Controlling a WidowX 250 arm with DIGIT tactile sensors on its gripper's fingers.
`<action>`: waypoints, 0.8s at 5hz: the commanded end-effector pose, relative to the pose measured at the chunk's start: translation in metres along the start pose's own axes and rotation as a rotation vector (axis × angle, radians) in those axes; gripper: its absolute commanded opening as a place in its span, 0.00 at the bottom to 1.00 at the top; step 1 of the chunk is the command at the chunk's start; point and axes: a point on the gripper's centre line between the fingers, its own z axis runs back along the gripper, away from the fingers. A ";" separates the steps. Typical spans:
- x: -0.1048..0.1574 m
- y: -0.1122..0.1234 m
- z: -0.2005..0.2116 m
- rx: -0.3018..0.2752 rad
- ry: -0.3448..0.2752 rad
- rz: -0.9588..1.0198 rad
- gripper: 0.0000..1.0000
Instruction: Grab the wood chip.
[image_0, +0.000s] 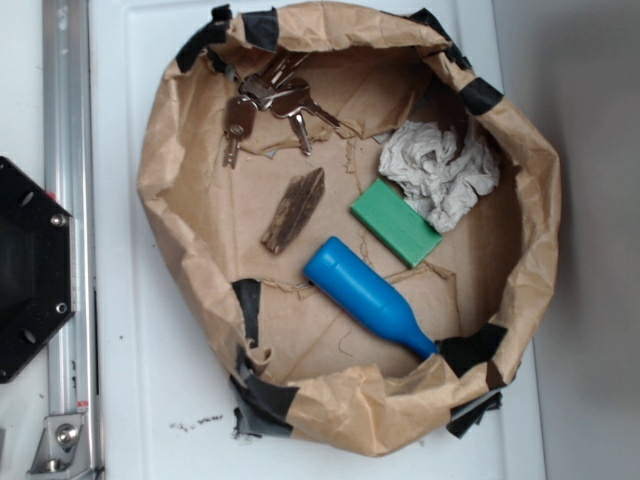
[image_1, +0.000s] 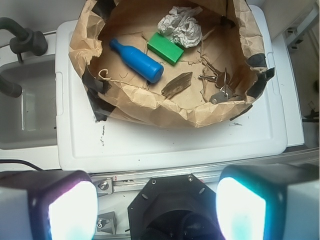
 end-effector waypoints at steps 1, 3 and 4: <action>0.000 0.000 0.000 0.000 0.000 0.000 1.00; 0.082 0.059 -0.064 0.067 0.069 0.217 1.00; 0.103 0.077 -0.091 0.045 0.040 0.387 1.00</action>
